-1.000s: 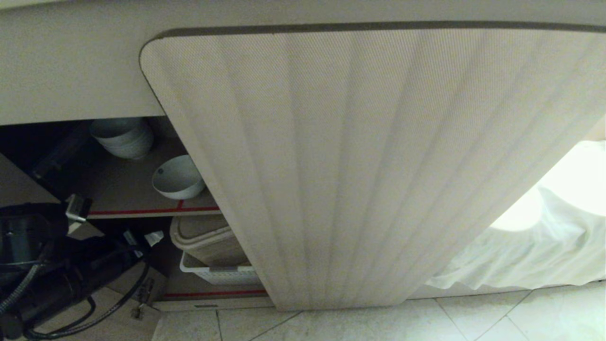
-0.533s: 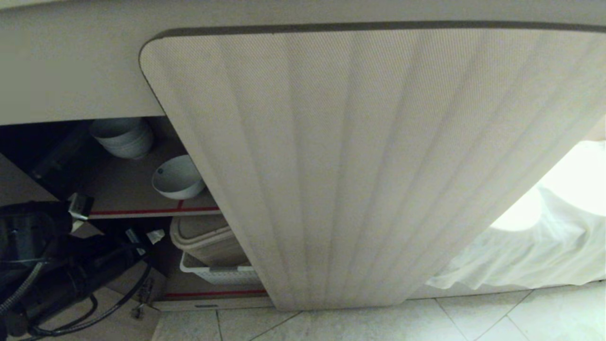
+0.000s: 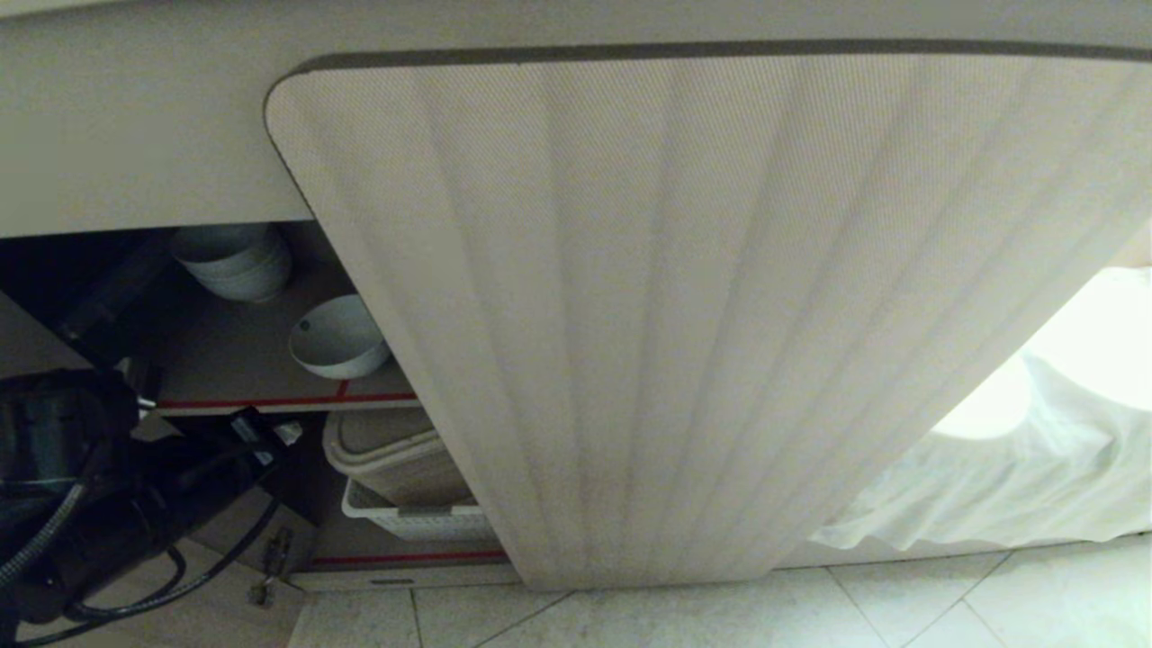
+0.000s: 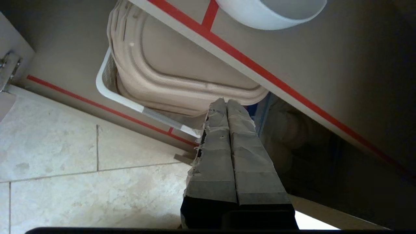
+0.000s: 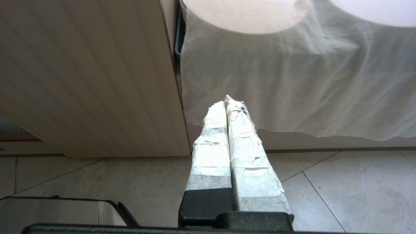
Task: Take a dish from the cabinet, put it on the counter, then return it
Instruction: Take the bowl from the cabinet
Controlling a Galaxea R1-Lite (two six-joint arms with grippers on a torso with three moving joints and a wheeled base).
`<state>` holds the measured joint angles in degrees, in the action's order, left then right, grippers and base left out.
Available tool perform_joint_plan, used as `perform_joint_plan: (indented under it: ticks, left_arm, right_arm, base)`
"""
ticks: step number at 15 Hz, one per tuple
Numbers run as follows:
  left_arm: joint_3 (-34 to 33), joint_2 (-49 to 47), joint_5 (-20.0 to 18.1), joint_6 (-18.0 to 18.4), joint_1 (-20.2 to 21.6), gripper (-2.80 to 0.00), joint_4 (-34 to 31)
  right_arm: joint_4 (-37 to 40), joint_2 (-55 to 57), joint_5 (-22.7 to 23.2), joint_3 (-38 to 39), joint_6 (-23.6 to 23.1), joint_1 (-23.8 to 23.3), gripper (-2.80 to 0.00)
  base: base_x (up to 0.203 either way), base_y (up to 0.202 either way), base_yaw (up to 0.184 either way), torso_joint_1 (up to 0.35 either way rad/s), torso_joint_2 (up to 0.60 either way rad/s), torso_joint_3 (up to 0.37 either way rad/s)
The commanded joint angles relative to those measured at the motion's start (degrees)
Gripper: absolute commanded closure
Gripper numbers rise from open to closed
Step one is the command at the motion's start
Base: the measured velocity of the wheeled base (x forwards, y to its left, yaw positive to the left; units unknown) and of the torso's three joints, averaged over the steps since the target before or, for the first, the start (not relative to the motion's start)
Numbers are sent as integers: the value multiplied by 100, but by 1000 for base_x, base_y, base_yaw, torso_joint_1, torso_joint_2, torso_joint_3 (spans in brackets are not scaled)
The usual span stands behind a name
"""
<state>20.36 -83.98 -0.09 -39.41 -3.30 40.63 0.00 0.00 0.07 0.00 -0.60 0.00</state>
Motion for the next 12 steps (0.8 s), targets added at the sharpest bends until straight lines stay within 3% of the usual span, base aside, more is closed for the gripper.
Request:
perform_joint_plan:
  ticks: [1,12]
  left_arm:
    - [29,60,1,-29,-4,0,24]
    - [82,110,-17,-49,-12,0,68]
  right_arm:
    - [0,9,1,0,-1,0,0]
    - [0,9,1,0,-1,0,0]
  base:
    - [0,0,0,0,0,0]
    - [0,0,0,0,0,0]
